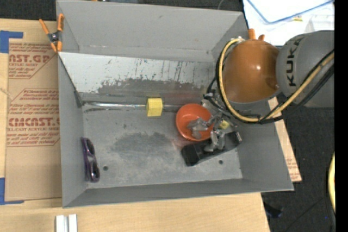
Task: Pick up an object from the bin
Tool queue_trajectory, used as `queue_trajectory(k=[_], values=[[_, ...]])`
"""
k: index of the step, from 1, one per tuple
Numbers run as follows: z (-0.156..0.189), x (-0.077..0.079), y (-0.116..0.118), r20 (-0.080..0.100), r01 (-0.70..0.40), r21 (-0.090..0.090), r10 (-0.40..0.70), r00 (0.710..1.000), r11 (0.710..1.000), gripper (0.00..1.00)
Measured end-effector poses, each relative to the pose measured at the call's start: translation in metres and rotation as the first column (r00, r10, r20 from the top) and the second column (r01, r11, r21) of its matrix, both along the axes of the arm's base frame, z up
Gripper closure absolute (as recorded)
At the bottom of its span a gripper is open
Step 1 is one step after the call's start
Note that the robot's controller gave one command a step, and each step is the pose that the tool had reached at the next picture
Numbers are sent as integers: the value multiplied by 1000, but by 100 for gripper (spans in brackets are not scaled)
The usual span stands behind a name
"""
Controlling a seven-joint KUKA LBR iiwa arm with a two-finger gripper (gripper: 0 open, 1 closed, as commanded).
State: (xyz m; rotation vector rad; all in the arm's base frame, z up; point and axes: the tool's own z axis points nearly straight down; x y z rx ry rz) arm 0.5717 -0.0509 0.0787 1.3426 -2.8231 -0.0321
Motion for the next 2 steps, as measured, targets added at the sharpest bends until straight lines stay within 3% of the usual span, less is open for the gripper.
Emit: queue_trajectory(k=[2], values=[[15, 1, 1, 5, 1, 2, -1, 1000, 1000, 100]])
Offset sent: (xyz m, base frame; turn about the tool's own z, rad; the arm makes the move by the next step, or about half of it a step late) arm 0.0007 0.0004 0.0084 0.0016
